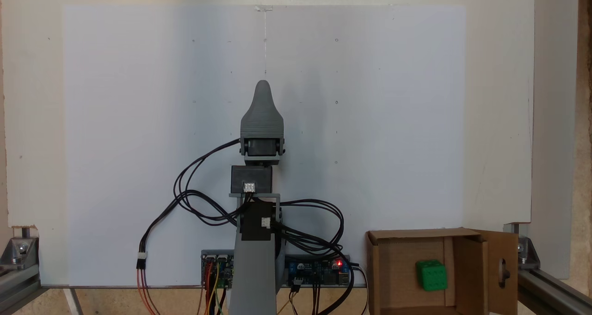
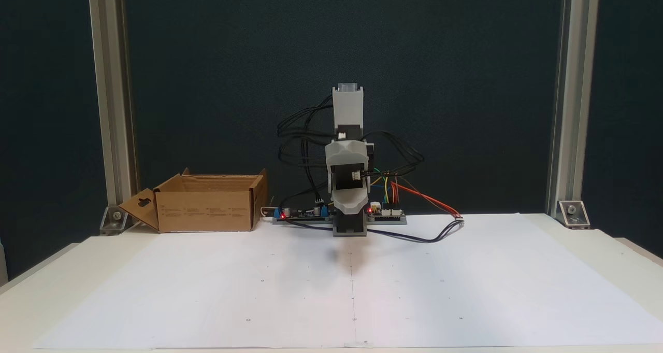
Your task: Grasp a green dice and put it in the bin.
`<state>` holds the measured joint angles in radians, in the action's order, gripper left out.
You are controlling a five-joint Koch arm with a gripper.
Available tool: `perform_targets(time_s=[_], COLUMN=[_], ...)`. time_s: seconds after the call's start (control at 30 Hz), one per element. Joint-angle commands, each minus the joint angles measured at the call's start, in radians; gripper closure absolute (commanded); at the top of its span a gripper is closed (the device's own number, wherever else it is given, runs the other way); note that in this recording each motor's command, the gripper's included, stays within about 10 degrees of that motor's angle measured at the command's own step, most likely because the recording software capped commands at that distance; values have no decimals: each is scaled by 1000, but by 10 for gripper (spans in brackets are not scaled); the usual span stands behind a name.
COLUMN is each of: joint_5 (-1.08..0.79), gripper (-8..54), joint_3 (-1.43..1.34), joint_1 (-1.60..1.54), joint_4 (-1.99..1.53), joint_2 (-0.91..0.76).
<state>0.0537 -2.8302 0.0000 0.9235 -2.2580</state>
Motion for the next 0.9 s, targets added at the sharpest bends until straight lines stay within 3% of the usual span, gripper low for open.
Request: perform_targets(time_s=[0.0, 0.27, 0.87], joint_5=[-40, -41, -57], gripper=[25, 25, 9], joint_3=[-3, -155, -299], joint_1=[5, 3, -5], joint_4=[167, 479, 597], joint_2=[-114, -114, -107])
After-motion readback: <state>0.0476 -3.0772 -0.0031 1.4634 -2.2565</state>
